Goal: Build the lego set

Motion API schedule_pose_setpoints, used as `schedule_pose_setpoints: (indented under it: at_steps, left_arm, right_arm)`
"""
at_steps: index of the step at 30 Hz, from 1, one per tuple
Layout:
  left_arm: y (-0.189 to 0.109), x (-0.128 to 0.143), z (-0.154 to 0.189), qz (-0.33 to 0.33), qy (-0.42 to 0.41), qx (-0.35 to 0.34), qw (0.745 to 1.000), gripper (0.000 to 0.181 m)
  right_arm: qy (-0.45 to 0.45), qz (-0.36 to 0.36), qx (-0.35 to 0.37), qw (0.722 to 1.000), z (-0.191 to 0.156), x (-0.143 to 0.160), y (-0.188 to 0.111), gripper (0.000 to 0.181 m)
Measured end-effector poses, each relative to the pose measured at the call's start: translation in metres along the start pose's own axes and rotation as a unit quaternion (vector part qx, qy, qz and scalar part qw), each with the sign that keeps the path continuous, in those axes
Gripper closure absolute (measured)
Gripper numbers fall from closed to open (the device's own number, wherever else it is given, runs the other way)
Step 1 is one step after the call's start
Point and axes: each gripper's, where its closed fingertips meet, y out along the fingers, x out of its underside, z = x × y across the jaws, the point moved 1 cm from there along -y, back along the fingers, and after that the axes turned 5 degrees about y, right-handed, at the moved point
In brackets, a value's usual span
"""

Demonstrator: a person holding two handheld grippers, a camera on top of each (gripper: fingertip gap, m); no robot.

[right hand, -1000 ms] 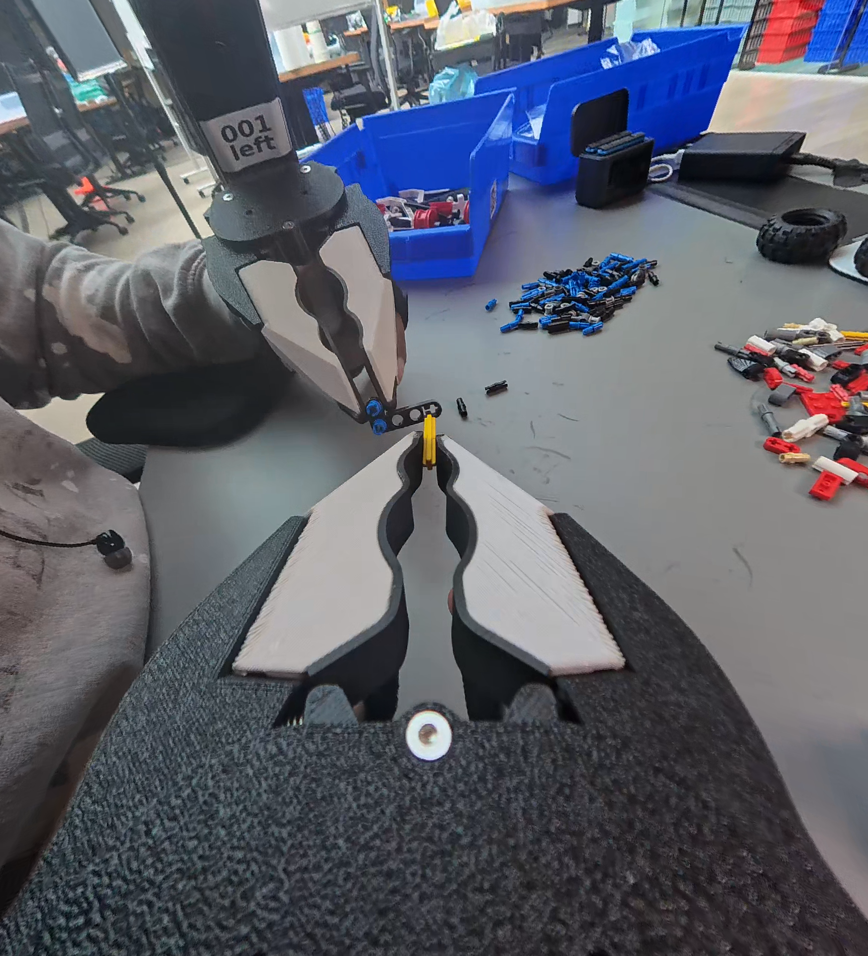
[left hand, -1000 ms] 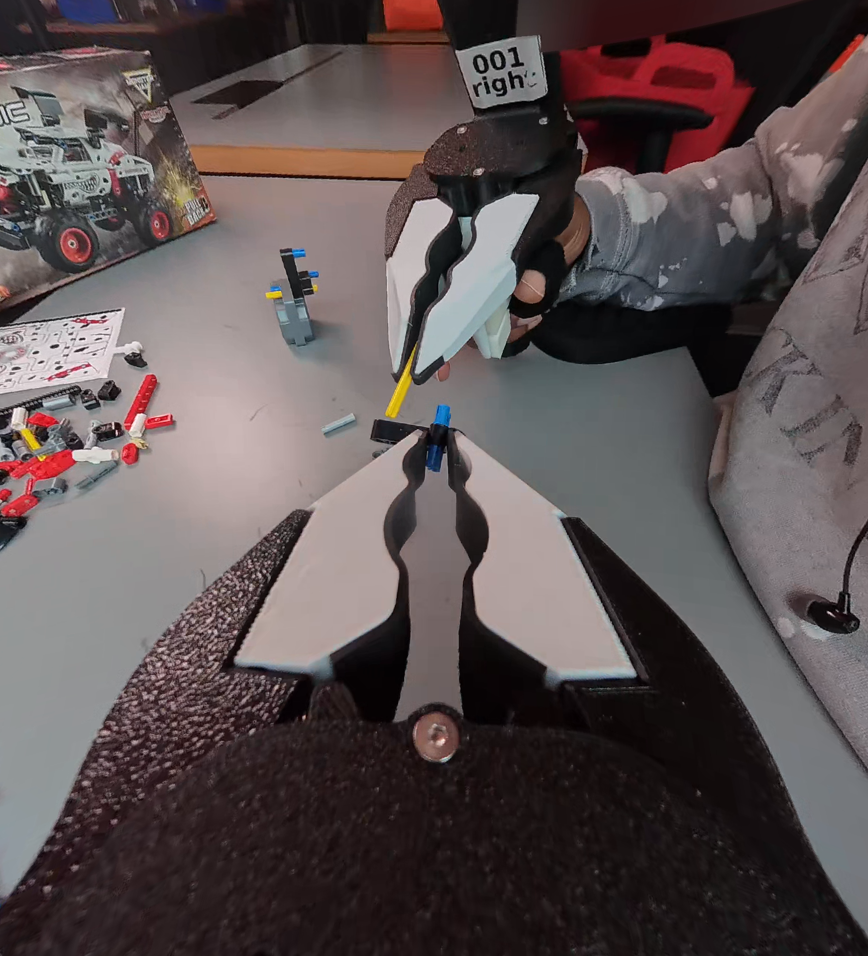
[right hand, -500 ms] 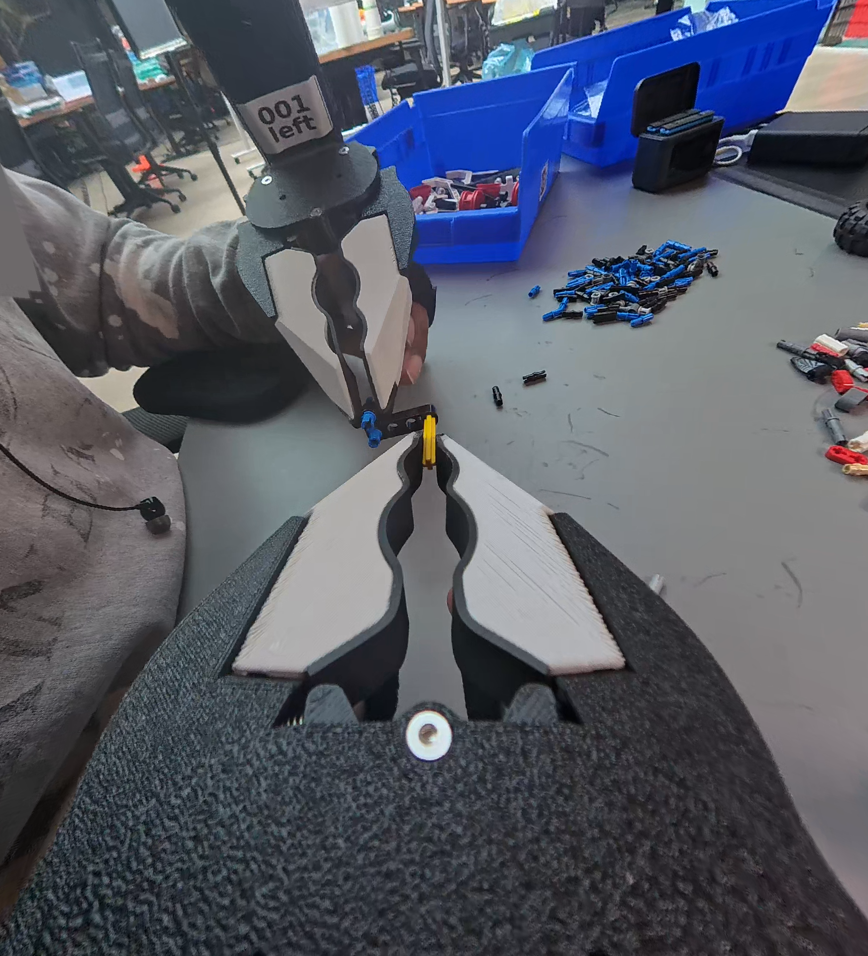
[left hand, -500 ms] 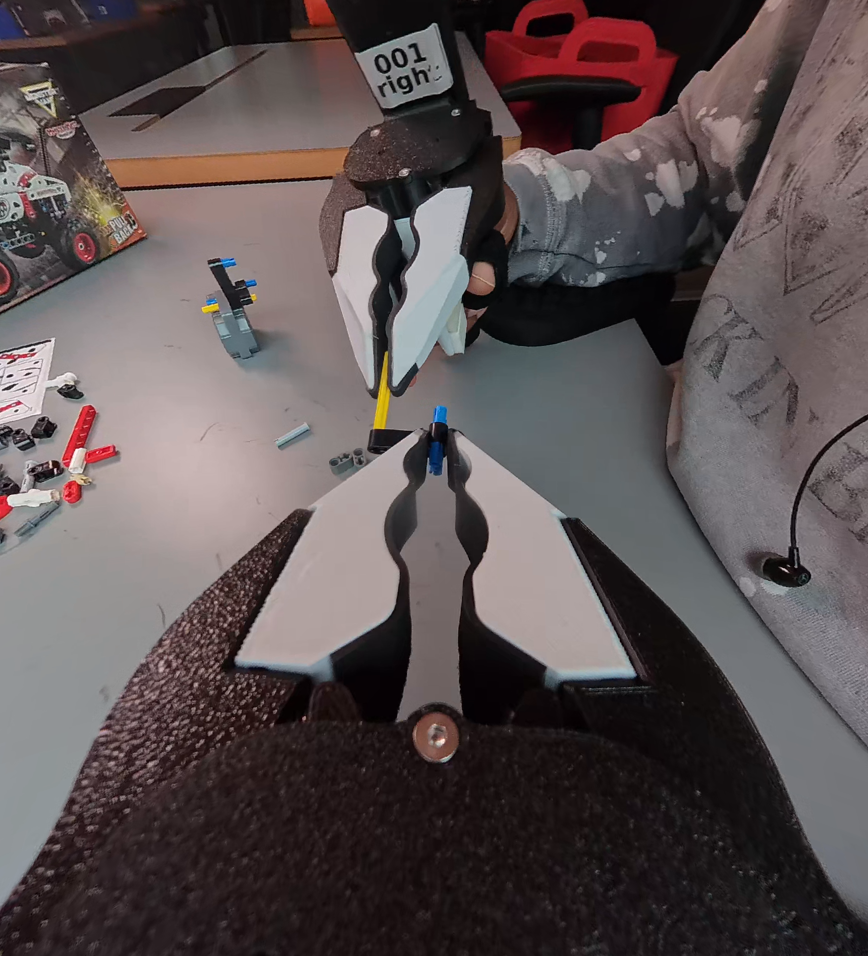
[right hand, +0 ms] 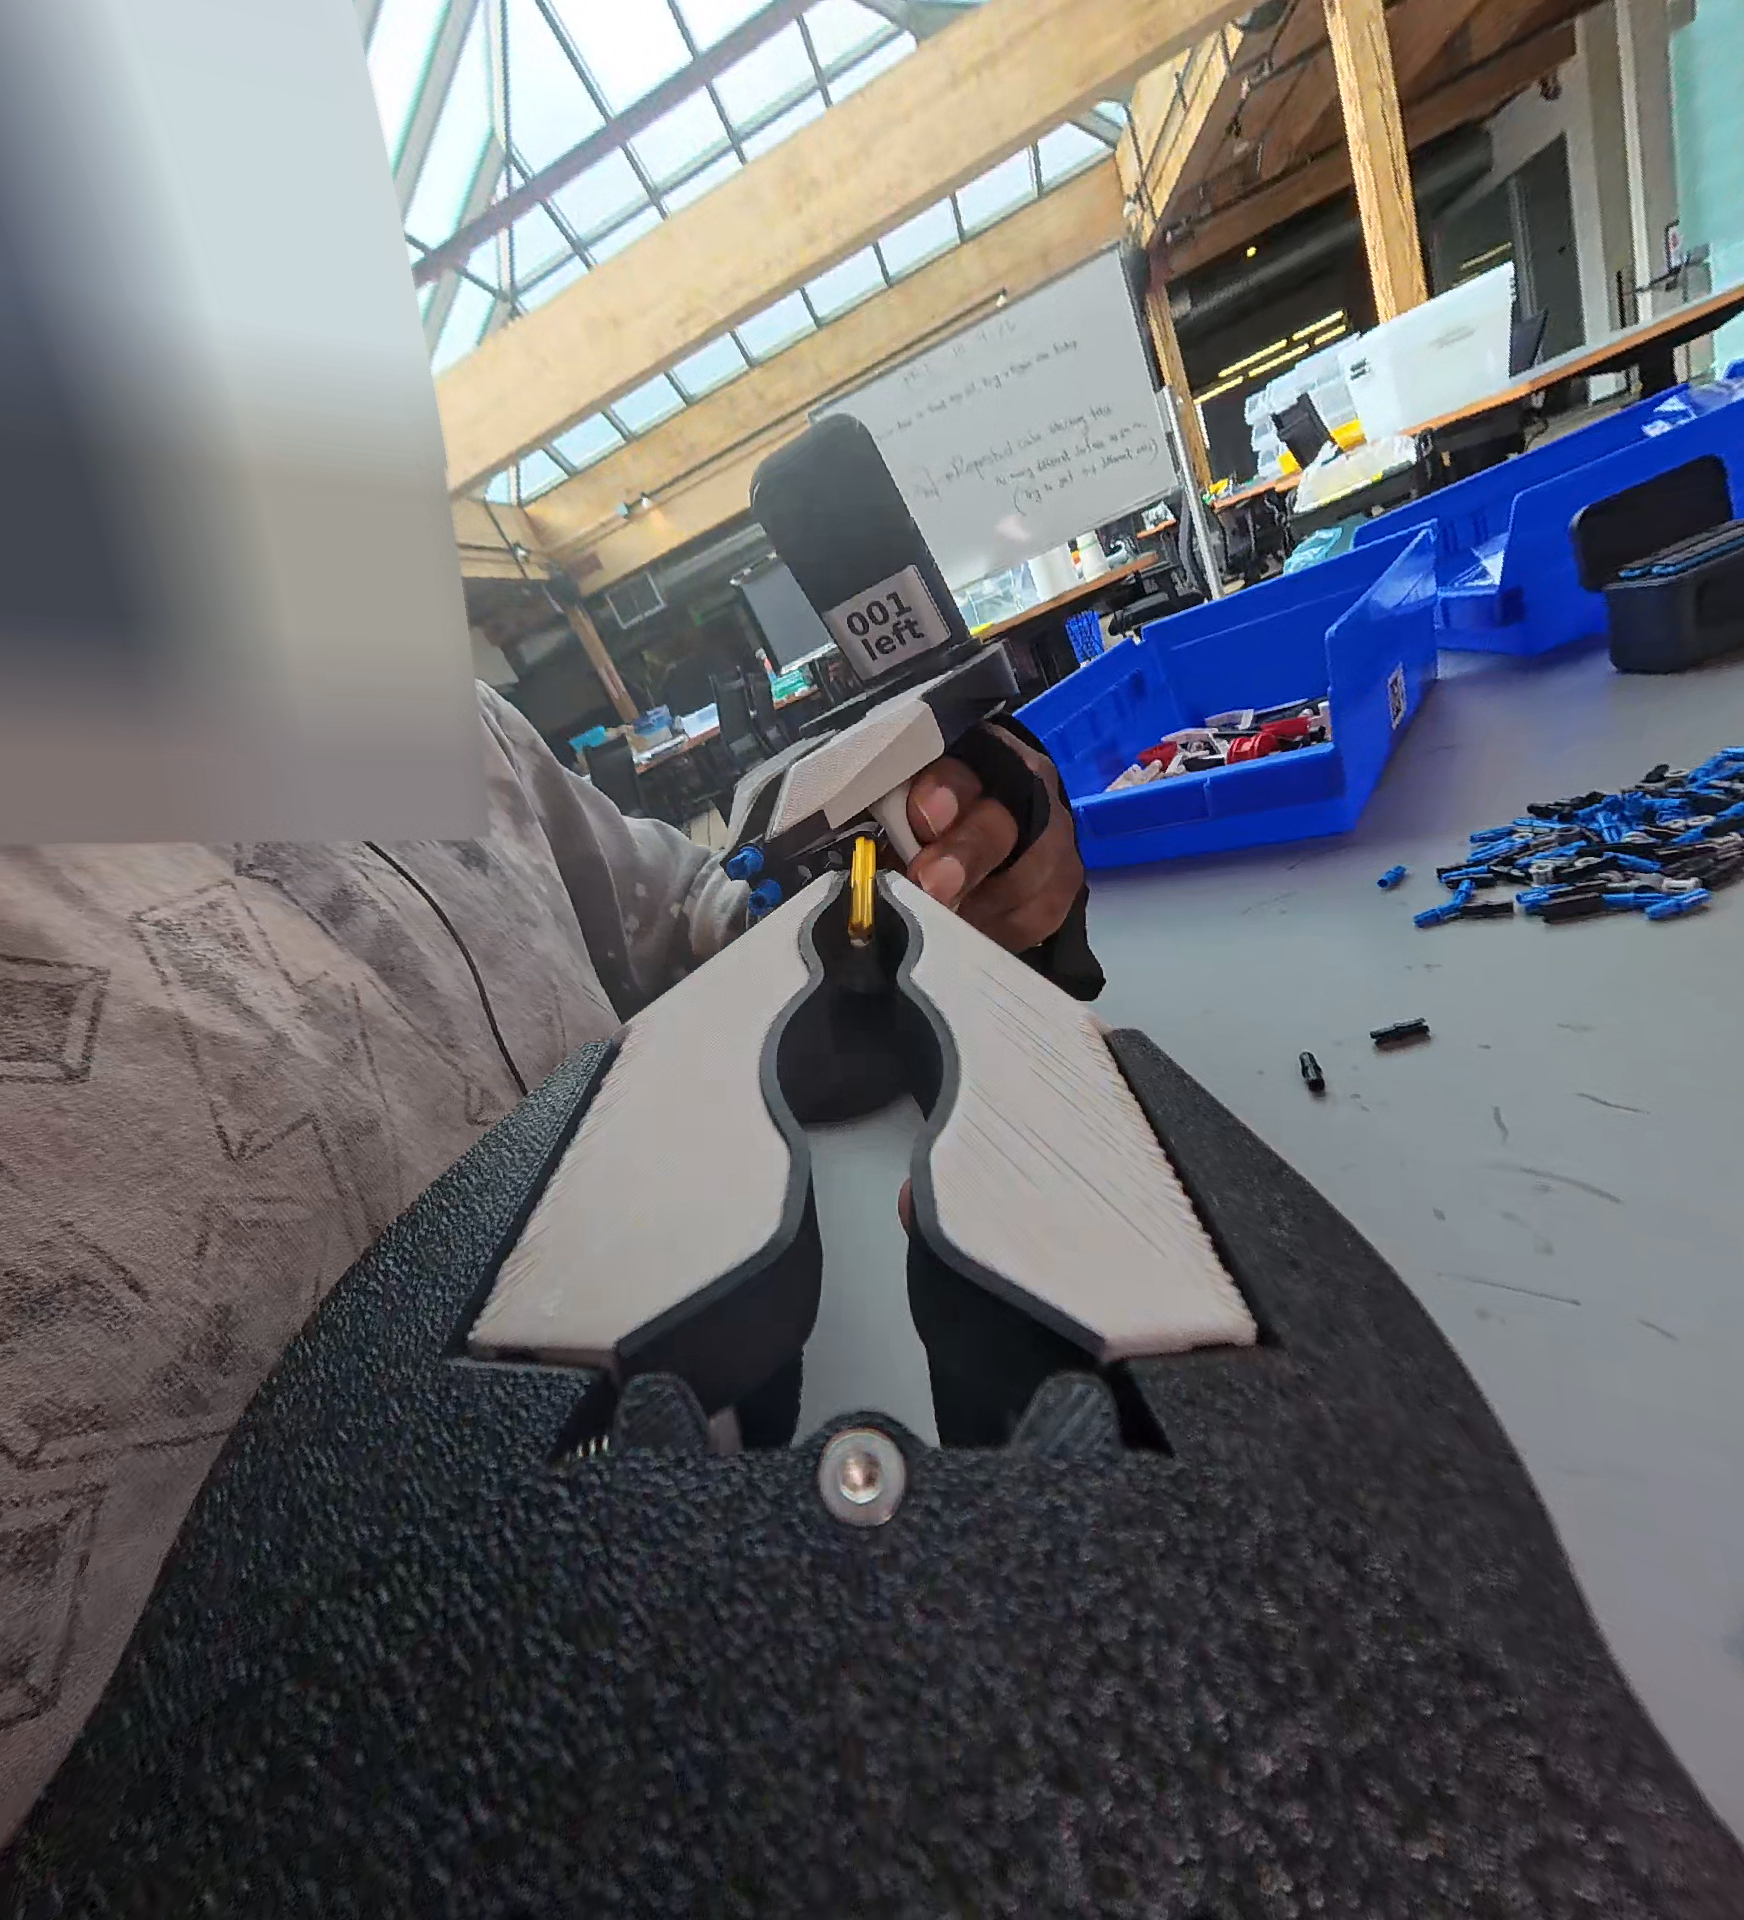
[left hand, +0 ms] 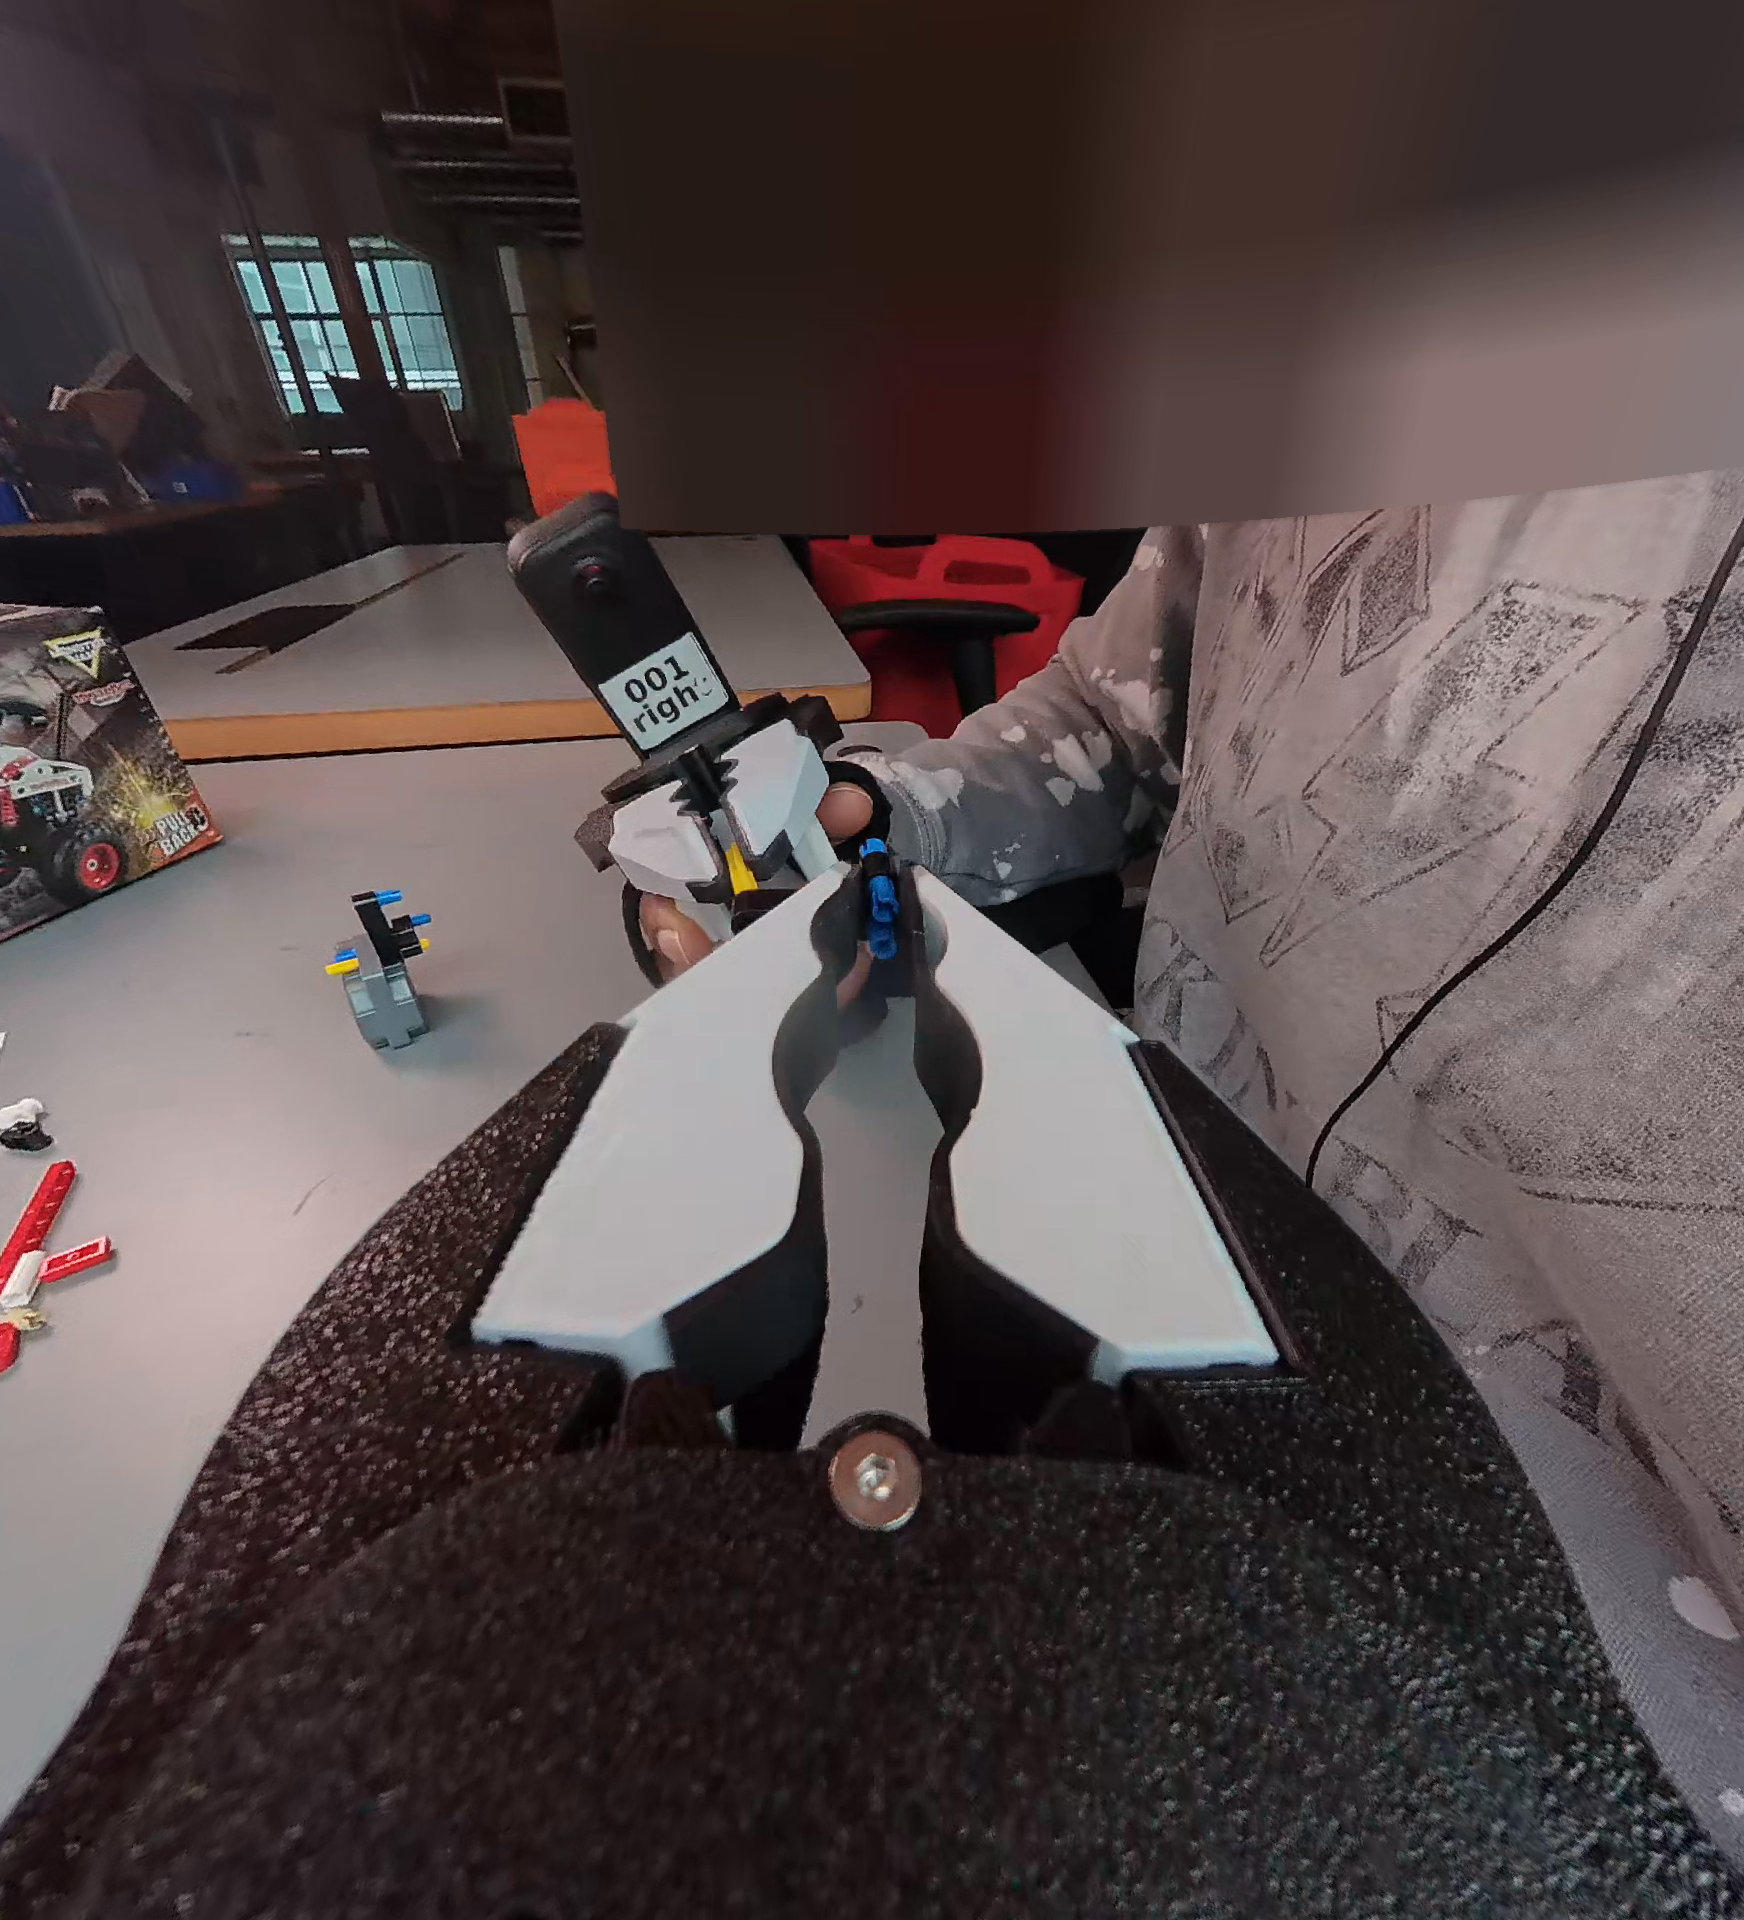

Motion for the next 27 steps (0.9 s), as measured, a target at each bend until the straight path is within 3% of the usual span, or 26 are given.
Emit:
schedule_pose_setpoints:
  at_steps: [6, 17, 27]
  left_arm:
    - [-0.001, -0.012, 0.005, 0.029, -0.007, 0.019, 0.999, 0.175]
    - [0.001, -0.015, 0.013, 0.025, -0.010, 0.053, 0.998, 0.175]
    - [0.003, -0.022, 0.016, 0.040, -0.007, 0.070, 0.997, 0.175]
  right_arm:
    - [-0.018, 0.018, -0.014, 1.000, -0.010, -0.004, 0.005, 0.177]
    - [-0.068, 0.006, 0.002, 0.998, -0.017, 0.002, 0.011, 0.178]
    - [-0.036, 0.041, -0.023, 0.998, -0.024, 0.000, 0.017, 0.178]
